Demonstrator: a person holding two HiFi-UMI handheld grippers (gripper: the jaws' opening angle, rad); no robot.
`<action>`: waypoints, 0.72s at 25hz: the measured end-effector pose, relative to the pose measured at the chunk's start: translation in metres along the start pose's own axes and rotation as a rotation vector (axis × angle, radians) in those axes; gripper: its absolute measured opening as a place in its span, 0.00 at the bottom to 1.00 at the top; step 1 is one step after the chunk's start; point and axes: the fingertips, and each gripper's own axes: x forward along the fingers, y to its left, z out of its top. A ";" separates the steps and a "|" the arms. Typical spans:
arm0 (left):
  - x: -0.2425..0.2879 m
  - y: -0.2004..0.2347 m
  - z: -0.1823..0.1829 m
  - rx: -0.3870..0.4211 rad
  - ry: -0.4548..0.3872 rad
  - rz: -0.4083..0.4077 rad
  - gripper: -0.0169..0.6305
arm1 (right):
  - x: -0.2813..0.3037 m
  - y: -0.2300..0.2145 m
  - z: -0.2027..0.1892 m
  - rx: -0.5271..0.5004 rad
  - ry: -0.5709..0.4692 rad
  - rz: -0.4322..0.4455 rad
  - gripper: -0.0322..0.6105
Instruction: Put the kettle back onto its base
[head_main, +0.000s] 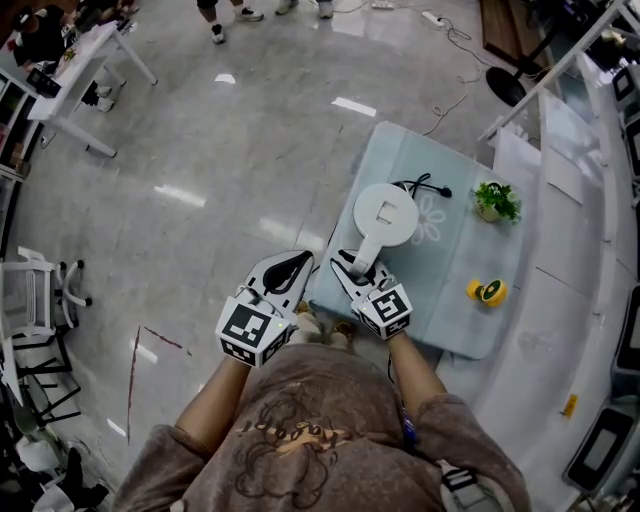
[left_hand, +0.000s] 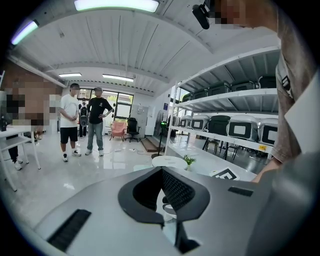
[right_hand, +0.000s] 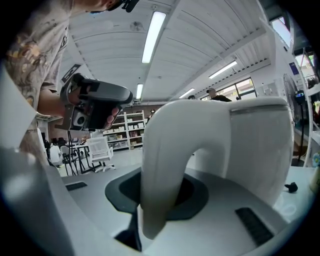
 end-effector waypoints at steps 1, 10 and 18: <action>0.001 -0.001 0.000 -0.002 0.001 -0.001 0.05 | -0.001 0.001 -0.002 -0.003 0.003 0.000 0.20; -0.001 -0.004 -0.003 -0.019 0.009 -0.008 0.05 | -0.008 0.007 -0.014 -0.016 0.035 -0.020 0.19; -0.005 -0.010 -0.005 -0.024 0.008 -0.018 0.05 | -0.009 0.010 -0.021 -0.035 0.064 -0.042 0.20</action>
